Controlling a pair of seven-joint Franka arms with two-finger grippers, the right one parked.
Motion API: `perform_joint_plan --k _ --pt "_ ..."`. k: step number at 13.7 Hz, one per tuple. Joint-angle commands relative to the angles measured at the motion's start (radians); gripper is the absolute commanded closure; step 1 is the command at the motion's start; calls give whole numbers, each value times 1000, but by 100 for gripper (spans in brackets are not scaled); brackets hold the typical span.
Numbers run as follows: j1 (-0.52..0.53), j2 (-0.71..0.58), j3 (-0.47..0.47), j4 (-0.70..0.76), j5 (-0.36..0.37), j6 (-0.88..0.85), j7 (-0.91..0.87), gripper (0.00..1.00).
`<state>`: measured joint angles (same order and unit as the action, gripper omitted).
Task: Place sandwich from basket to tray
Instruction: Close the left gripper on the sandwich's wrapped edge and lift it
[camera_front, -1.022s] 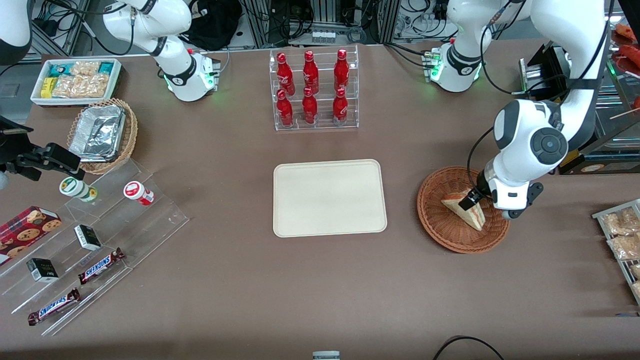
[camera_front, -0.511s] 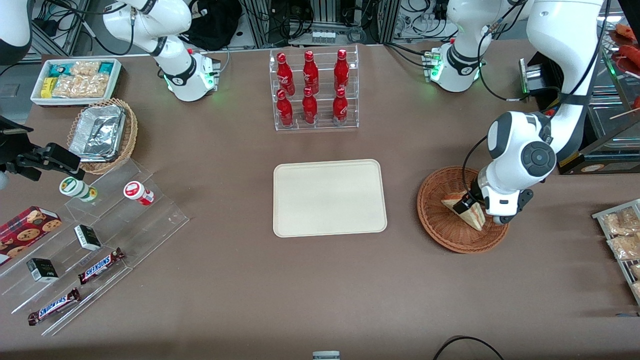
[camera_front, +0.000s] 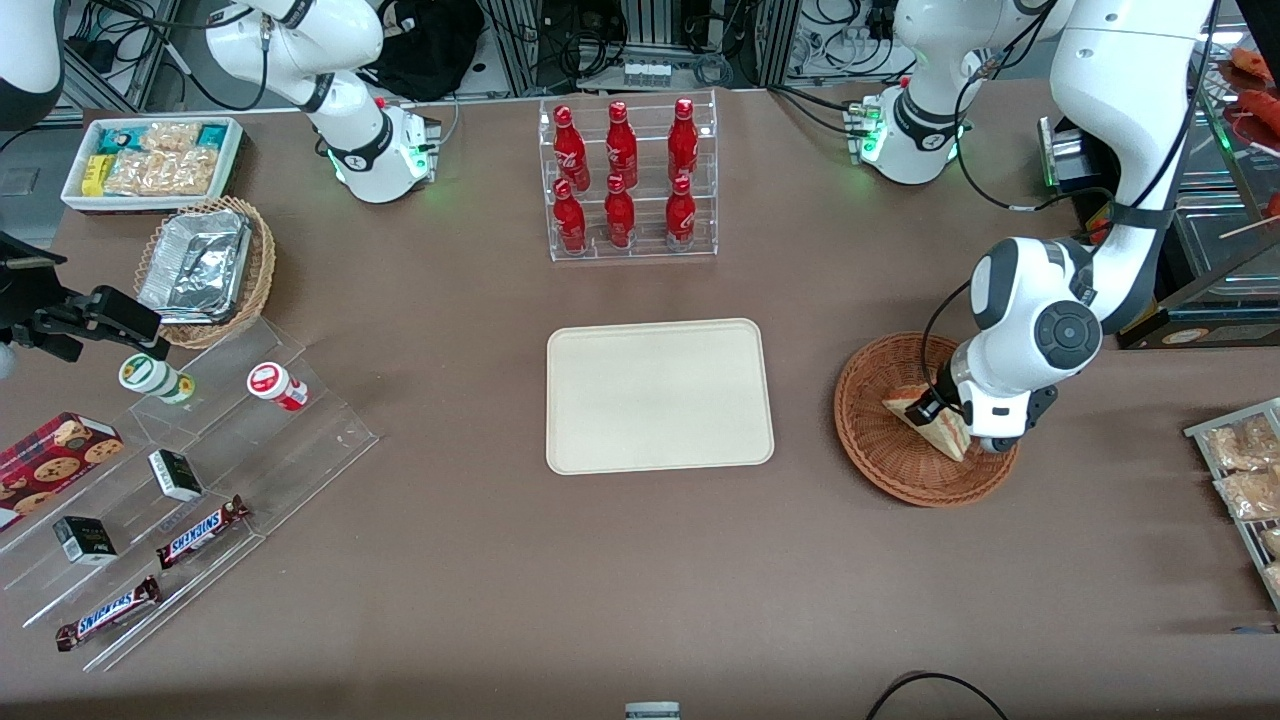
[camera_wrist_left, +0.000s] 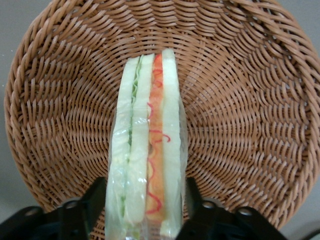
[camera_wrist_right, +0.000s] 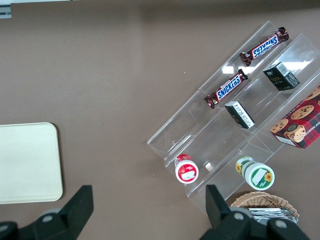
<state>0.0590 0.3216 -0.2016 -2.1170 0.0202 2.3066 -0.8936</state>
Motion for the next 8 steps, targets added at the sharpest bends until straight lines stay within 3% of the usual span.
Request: perform_joint_plan --k 1,3,8 --pt "8 -4 -1 34 23 -2 -10 87" --pt "9 -33 -1 84 23 -82 -10 88" --pt "-57 -38 -7 385 23 -436 -16 88"
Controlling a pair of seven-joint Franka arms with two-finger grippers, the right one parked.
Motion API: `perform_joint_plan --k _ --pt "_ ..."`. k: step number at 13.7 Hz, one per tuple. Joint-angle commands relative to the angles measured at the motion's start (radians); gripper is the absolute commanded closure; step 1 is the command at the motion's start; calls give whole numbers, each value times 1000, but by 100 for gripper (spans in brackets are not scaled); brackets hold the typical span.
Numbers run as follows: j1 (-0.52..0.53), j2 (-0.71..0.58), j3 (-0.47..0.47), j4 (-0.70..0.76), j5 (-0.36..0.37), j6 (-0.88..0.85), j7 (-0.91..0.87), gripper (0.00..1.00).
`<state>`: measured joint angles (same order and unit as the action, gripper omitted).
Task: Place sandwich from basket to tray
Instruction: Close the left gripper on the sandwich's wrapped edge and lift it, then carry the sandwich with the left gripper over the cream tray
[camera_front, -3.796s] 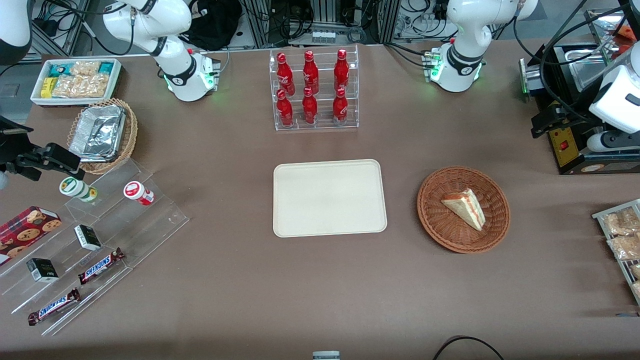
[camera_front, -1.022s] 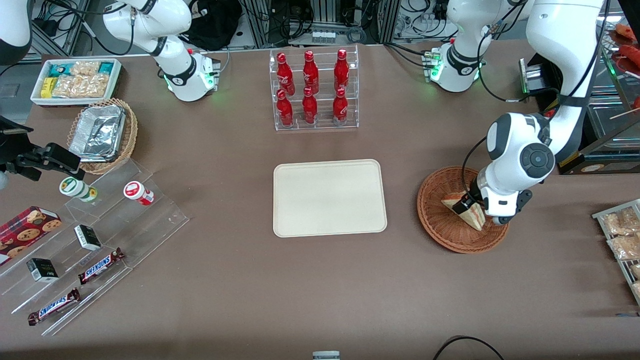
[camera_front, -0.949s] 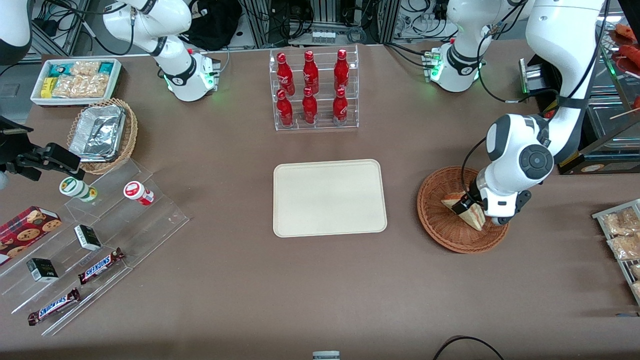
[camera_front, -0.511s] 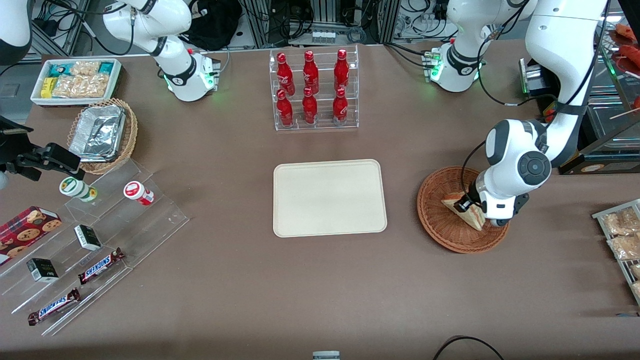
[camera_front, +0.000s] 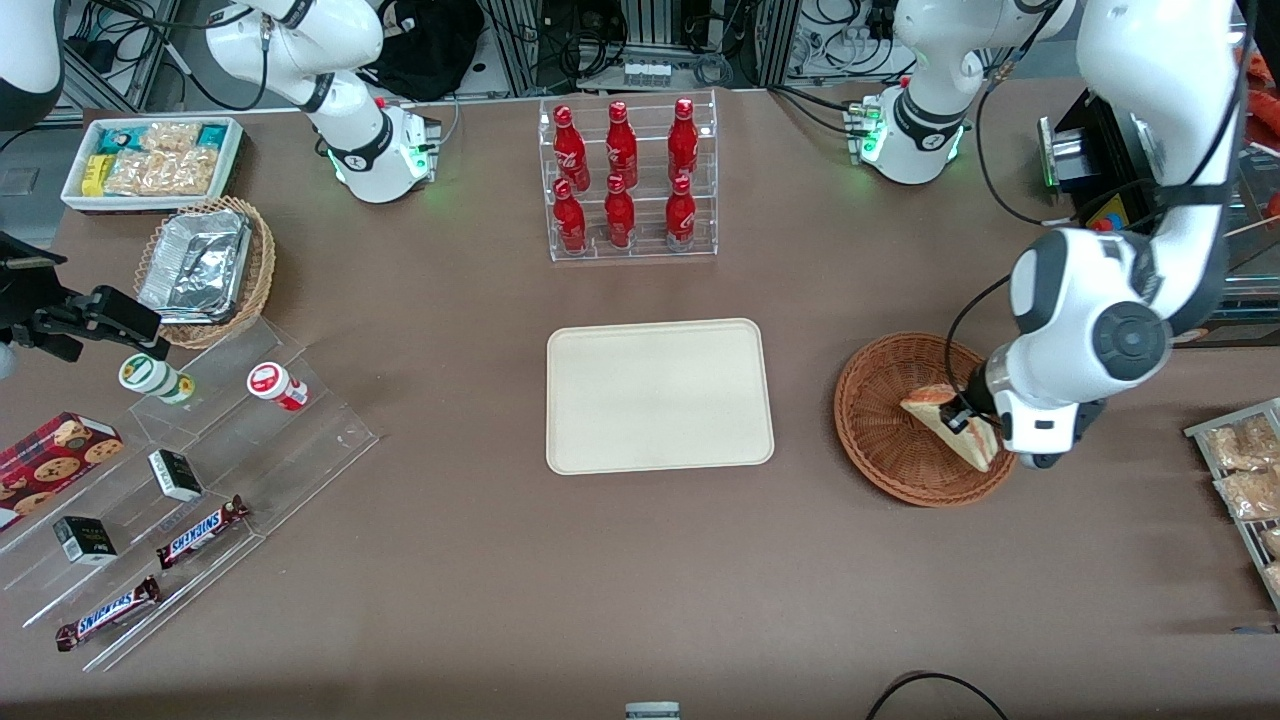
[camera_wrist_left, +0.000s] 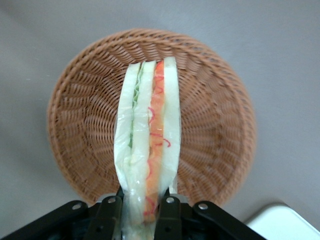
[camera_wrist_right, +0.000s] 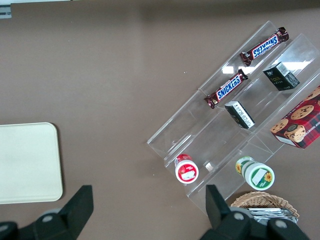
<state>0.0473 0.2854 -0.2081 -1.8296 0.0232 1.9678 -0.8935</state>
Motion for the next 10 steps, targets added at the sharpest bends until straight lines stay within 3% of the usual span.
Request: perform_joint_plan --k 1,6,10 --pt "-78 -3 -2 131 20 -127 -22 88" --pt "-288 11 -2 216 20 -162 -73 89" --pt "-434 107 -2 278 50 -144 -71 89"
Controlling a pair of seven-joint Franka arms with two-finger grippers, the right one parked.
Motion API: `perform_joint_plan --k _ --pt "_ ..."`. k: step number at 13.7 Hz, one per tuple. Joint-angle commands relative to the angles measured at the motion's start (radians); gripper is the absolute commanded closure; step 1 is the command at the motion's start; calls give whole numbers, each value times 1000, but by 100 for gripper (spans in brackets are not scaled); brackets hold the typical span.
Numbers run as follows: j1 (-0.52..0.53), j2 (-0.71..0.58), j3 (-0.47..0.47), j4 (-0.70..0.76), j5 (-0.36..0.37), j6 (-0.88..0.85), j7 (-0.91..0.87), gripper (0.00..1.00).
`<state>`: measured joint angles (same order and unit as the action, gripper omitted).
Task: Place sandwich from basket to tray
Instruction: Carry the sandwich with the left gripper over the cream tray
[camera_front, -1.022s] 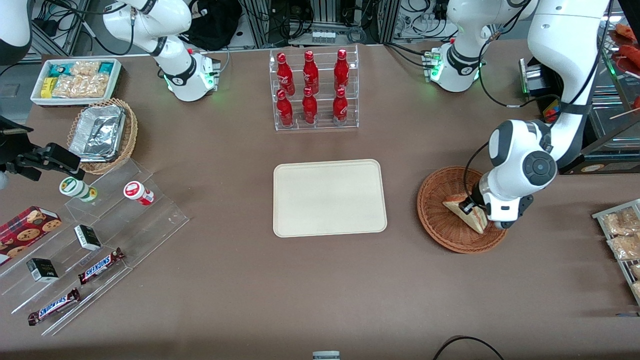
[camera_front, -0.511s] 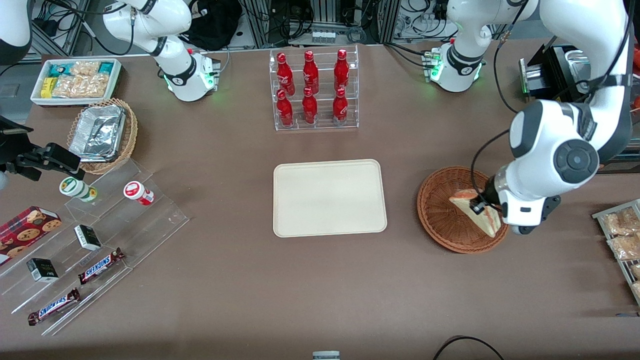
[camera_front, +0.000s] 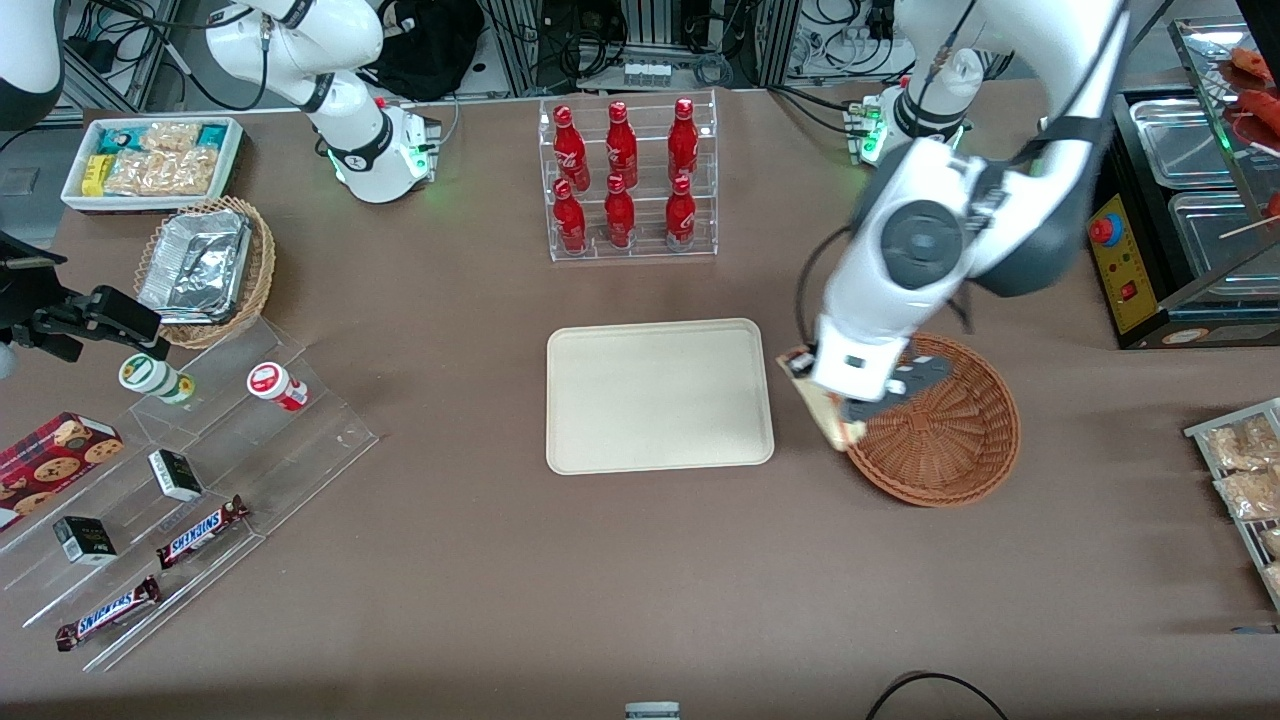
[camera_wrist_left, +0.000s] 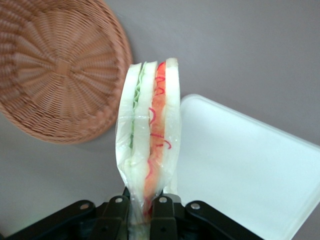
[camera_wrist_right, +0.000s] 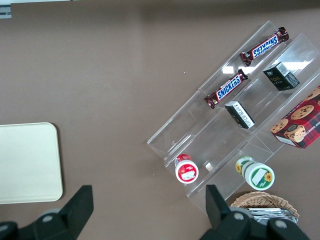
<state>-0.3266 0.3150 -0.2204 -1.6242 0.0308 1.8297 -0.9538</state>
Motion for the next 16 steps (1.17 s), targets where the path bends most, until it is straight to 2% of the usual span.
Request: perform_joint_plan --k 1,5,7,10,16 --pt "-87 107 10 81 56 -4 -14 89" --pt "-161 153 10 80 58 66 -10 89" --pt "-212 206 12 80 61 169 -10 89" --pt "-216 265 12 83 63 244 1 87" --pt "-218 337 -68 103 147 275 -5 87"
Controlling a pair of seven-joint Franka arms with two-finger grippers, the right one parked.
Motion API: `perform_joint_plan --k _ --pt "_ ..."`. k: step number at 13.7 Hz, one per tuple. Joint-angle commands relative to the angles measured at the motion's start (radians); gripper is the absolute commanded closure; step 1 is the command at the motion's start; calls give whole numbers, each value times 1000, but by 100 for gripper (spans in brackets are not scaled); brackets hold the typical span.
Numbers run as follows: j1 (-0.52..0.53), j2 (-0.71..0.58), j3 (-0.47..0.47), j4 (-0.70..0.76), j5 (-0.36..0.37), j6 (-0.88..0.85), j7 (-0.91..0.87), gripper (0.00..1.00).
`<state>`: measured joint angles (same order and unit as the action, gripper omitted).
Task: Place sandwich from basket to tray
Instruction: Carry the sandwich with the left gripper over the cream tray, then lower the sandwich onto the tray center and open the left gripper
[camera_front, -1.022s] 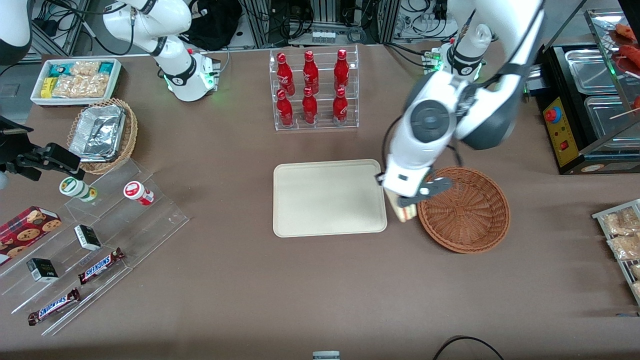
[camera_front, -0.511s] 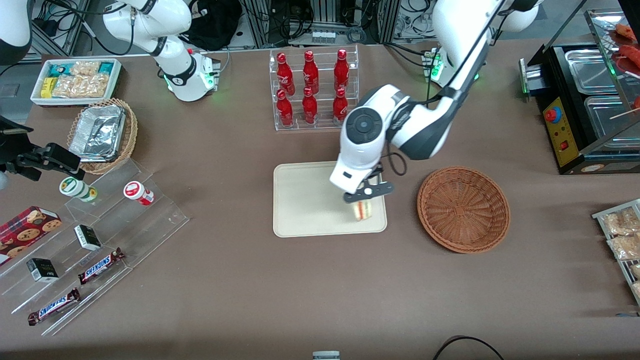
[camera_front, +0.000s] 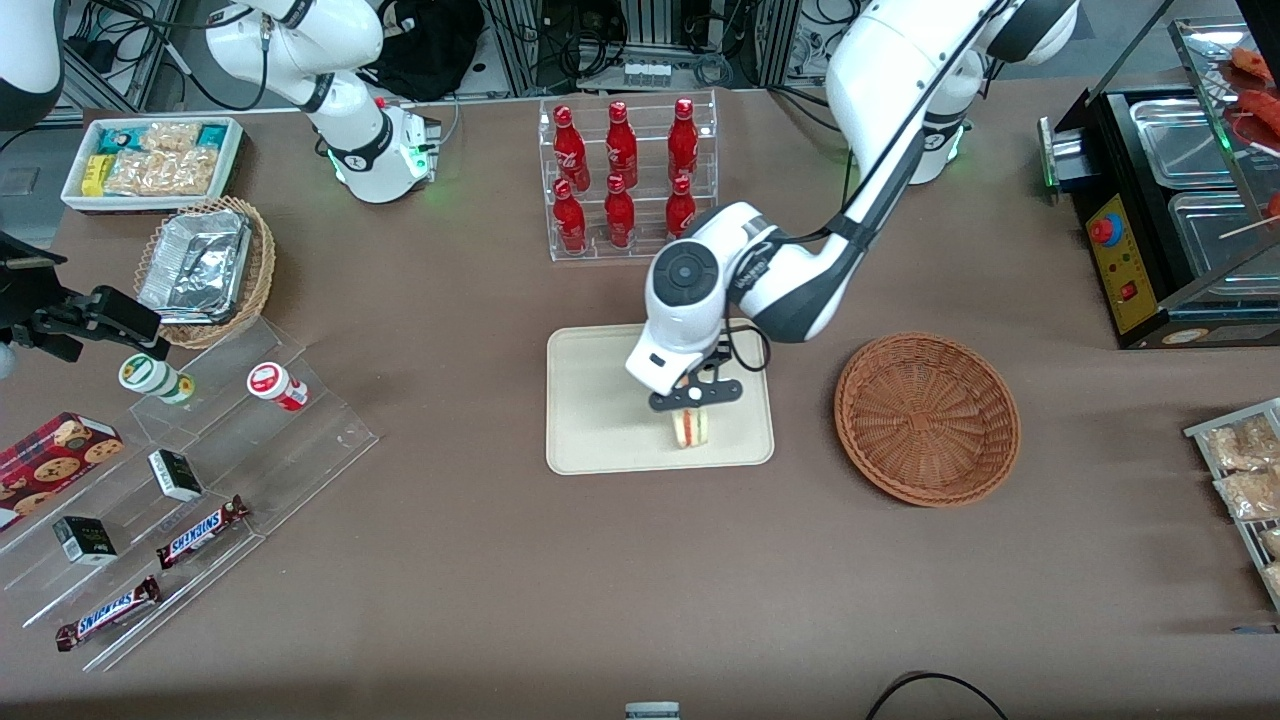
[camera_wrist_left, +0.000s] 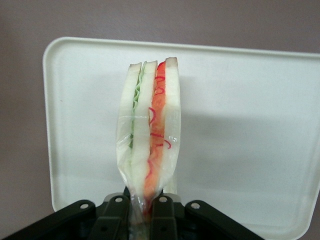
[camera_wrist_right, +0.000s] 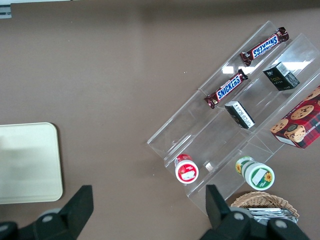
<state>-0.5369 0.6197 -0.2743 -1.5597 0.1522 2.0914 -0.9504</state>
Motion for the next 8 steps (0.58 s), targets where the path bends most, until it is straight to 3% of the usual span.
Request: perform_joint_plan --k 1,8 --pt "-8 34 -23 38 26 15 -8 87" --pt "-61 81 -28 38 30 16 -11 86"
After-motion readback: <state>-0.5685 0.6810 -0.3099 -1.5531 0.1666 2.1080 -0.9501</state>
